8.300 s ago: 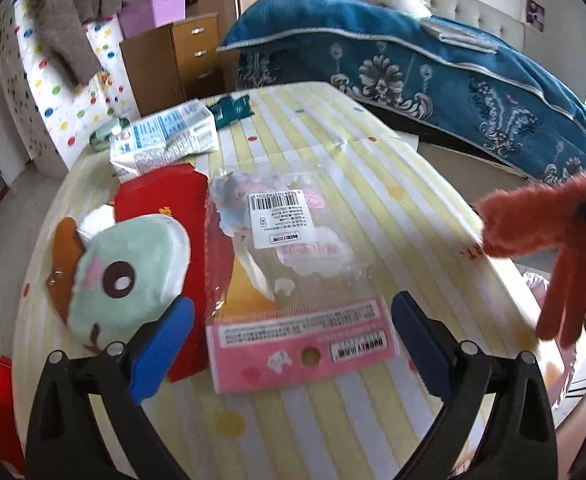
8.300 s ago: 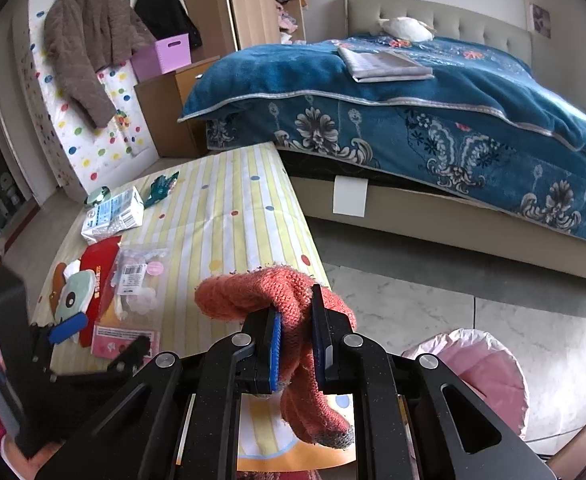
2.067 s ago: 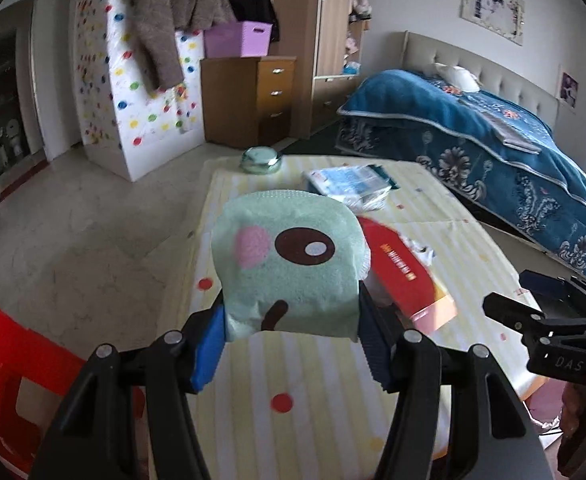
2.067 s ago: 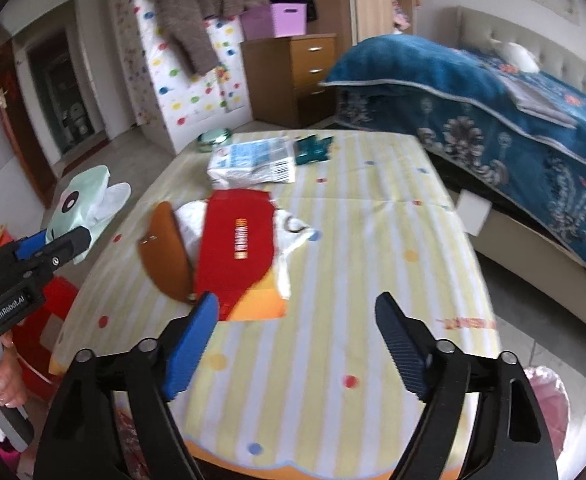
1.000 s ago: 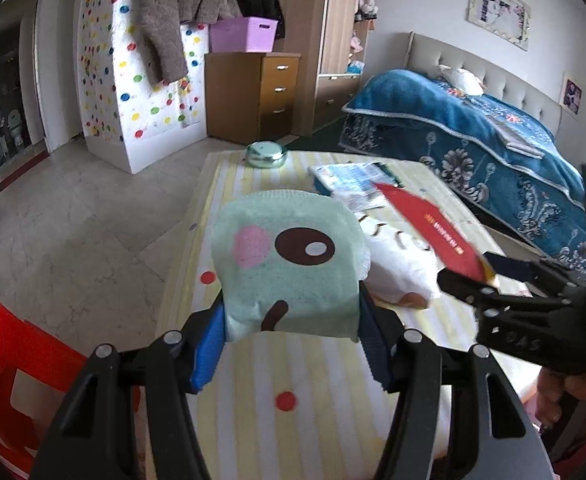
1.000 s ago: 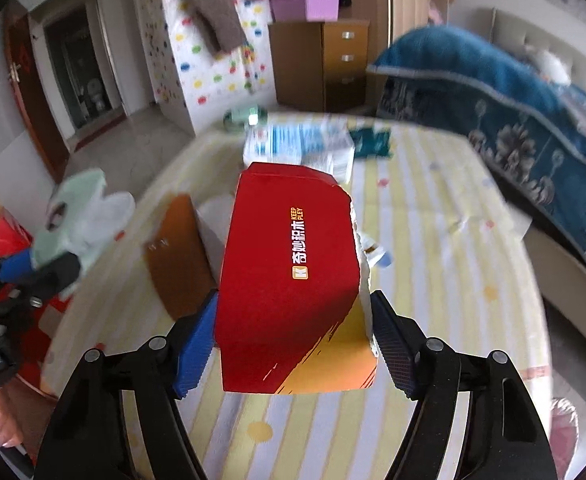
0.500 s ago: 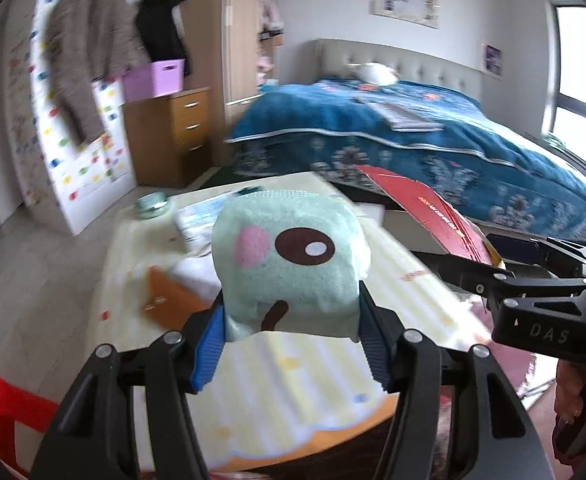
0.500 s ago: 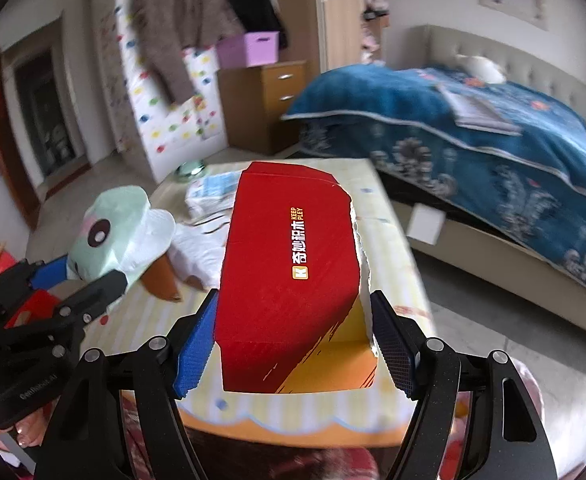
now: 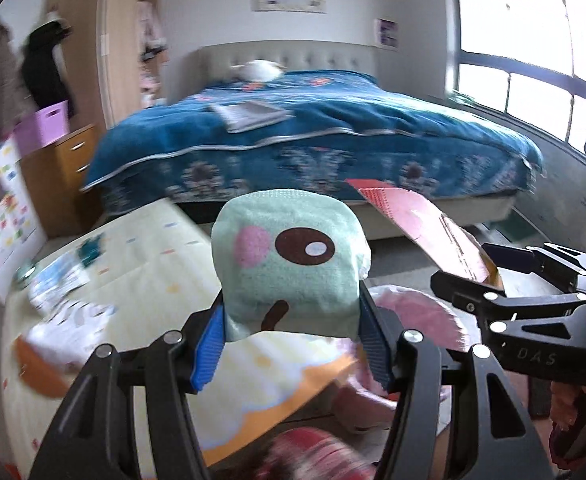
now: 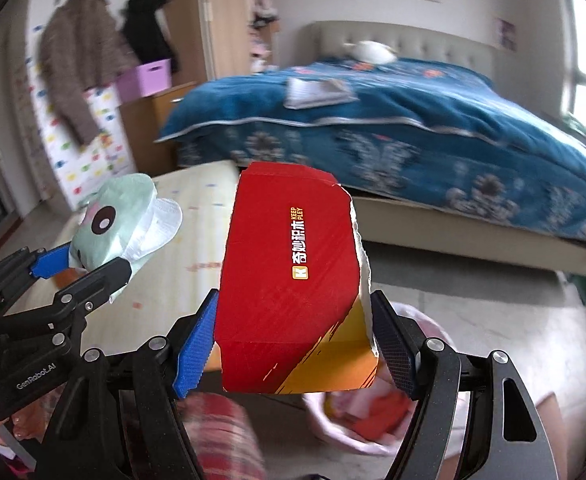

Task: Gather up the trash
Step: 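Carry plush and red box to the wastebasket and open both tools, then return to the table and grasp the brown leather sheath with the left tool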

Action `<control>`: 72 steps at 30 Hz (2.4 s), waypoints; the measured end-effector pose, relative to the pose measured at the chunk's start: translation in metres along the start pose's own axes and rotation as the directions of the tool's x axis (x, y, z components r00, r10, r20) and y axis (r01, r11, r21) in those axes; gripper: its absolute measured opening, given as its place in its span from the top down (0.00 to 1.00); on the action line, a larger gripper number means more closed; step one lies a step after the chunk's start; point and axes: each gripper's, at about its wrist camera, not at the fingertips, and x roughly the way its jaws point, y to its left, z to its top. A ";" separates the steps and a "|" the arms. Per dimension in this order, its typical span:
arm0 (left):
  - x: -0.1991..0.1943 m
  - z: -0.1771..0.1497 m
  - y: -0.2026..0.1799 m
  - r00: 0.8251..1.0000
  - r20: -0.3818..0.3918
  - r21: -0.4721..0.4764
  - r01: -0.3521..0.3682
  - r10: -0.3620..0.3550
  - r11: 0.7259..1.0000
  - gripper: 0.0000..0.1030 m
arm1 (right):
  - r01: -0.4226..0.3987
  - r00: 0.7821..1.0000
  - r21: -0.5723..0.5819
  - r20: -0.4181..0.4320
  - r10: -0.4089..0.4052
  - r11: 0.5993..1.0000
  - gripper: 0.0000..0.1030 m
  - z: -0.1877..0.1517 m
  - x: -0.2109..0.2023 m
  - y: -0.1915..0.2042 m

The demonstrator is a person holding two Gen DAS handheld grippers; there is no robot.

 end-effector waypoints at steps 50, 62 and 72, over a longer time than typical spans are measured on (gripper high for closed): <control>0.020 -0.020 0.034 0.997 -0.050 -0.103 -0.072 0.067 0.992 0.18 | 0.048 0.997 0.093 -0.071 -0.042 0.994 0.21 -0.028 0.022 -0.083; -0.036 -0.059 0.155 0.945 -0.095 -0.296 -0.328 0.314 0.897 0.17 | -0.099 0.994 -0.106 -0.059 0.093 0.989 0.21 0.004 0.044 0.051; -0.082 -0.095 0.234 0.853 -0.164 -0.378 -0.519 0.496 0.767 0.17 | -0.250 0.966 -0.221 -0.121 0.228 0.943 0.22 0.022 0.084 0.161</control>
